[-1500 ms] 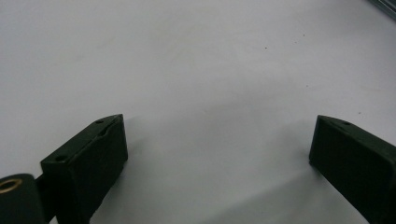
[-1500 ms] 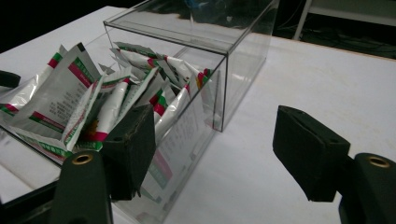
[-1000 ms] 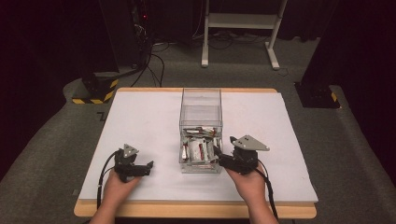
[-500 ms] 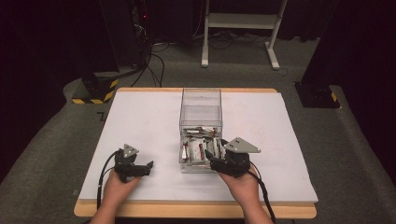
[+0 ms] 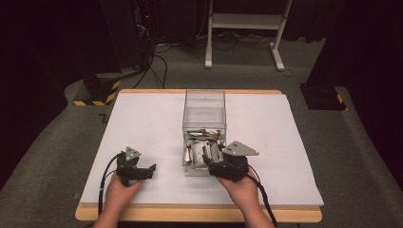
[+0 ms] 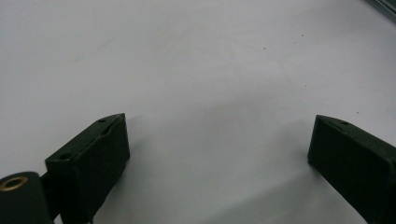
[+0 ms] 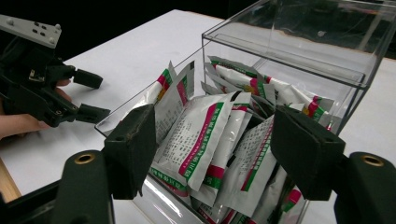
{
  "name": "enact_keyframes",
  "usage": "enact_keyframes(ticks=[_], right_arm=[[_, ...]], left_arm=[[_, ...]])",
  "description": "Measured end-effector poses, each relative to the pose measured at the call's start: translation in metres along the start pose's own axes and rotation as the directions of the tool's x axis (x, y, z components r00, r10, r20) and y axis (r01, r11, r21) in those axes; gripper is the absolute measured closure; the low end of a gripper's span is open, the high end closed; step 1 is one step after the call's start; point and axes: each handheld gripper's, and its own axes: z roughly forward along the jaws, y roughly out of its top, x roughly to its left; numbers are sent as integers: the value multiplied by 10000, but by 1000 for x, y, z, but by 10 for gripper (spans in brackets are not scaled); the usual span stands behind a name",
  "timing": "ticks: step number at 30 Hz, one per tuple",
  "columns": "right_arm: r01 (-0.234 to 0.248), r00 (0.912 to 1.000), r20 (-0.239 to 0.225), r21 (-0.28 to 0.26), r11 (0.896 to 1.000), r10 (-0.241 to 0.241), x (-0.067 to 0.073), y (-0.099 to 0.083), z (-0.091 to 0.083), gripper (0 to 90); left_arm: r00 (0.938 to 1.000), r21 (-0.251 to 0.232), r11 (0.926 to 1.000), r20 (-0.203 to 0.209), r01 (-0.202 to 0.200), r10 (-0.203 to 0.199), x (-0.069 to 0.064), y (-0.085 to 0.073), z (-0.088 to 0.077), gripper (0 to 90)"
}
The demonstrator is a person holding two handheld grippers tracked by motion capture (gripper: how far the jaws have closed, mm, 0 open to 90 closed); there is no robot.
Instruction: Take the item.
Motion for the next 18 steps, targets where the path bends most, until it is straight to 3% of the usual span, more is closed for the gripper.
enact_keyframes(ticks=[12,18], right_arm=[[228,9997,55,372,9990,-230,7,-4,10,456],[95,9999,-94,401,9992,-91,6,-8,13,494]], left_arm=[[10000,9,10000,-1,-24,24,0,0,0,58],[10000,8,10000,1,-17,17,0,0,0,58]])
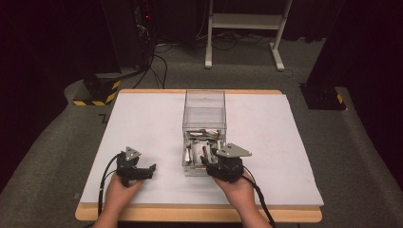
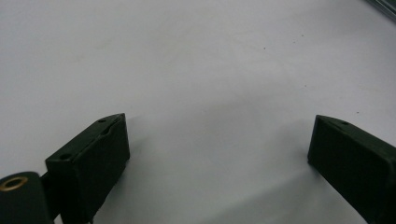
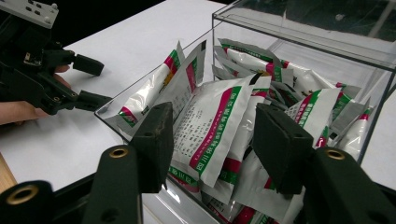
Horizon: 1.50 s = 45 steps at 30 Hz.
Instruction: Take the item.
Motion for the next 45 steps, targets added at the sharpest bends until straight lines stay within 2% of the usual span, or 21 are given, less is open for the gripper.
enact_keyframes(ticks=[5,9,19,34,45], right_arm=[[3,10000,-73,-37,10000,-3,0,-4,0,603],[50,10000,-38,-4,10000,-50,0,-6,0,637],[-281,9996,-90,-40,9996,280,-2,-10,-1,730],[-204,9993,-323,-222,9995,197,1,-9,-2,900],[-172,9994,-308,-565,9983,155,0,-9,-7,900]], left_arm=[[10000,-17,10000,-2,26,-26,0,0,0,59],[10000,-53,10000,1,70,-70,-1,0,0,59],[10000,-60,10000,10,67,-67,-1,0,0,61],[10000,-21,10000,40,-5,5,0,0,0,65],[10000,-51,10000,44,17,-17,0,0,0,66]])
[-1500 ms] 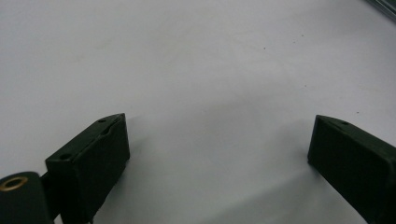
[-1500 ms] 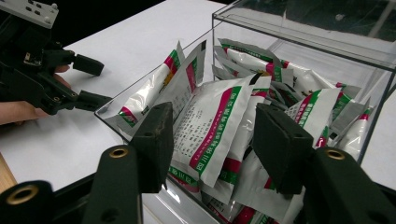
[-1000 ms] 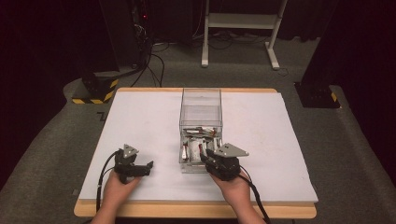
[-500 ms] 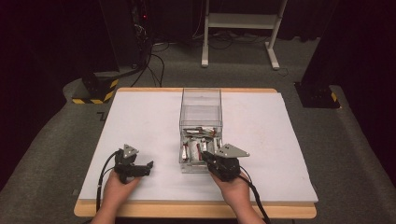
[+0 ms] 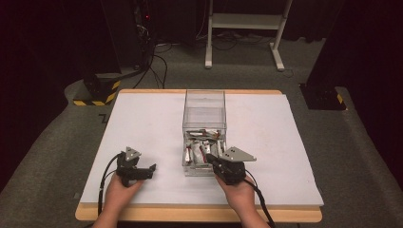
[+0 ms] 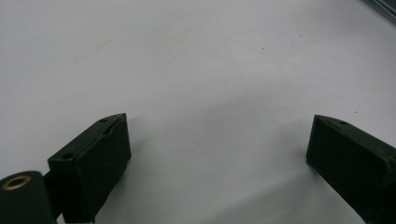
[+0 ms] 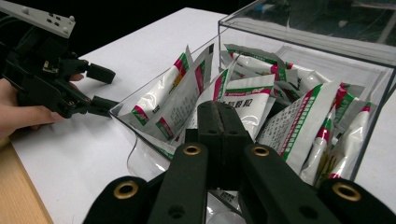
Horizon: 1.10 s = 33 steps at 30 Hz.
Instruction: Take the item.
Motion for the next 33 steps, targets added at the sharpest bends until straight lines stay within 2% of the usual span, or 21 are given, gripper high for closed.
enact_keyframes(ticks=[33], right_arm=[[-17,9996,288,-1194,9928,52,-10,12,-28,900]], left_arm=[[10000,40,9999,1,-98,98,1,0,-1,71]])
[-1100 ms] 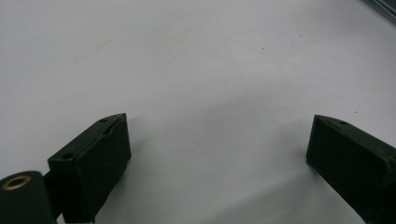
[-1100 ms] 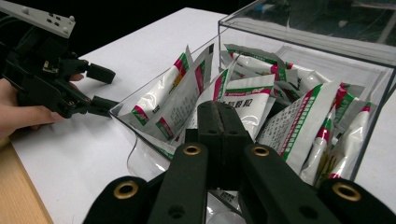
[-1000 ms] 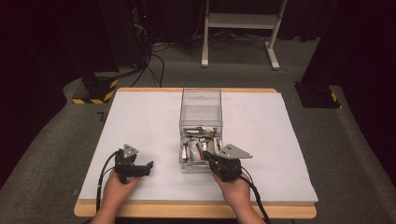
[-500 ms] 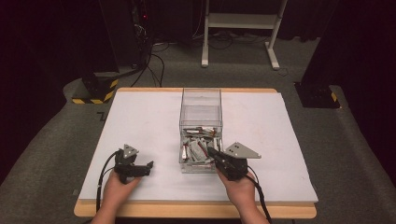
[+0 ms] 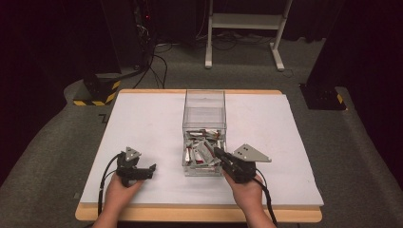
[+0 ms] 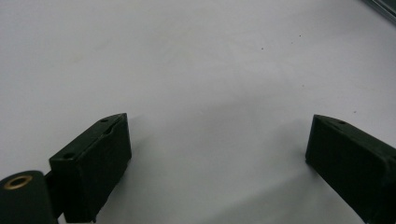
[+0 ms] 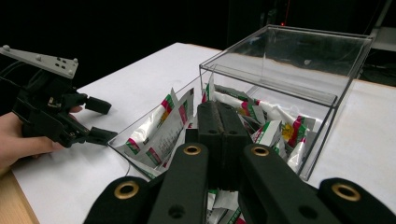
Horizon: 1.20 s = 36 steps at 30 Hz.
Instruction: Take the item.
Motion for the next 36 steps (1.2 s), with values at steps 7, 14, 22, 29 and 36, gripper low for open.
enact_keyframes(ticks=[7,14,22,29,36], right_arm=[[85,10000,-10,-241,9997,-85,1,2,-4,900],[111,9999,28,-404,9991,-110,2,4,-6,900],[180,9998,62,-544,9984,-177,3,7,-9,900],[261,9996,140,-720,9971,-252,4,10,-13,900],[280,9994,227,-965,9949,-259,1,13,-19,900]], left_arm=[[10000,8,10000,1,-6,6,0,0,0,71],[10000,4,10000,3,1,-1,0,0,0,71],[10000,6,10000,4,2,-2,0,0,0,71],[10000,5,10000,4,5,-5,0,0,0,71],[10000,6,10000,6,-3,3,0,0,0,71]])
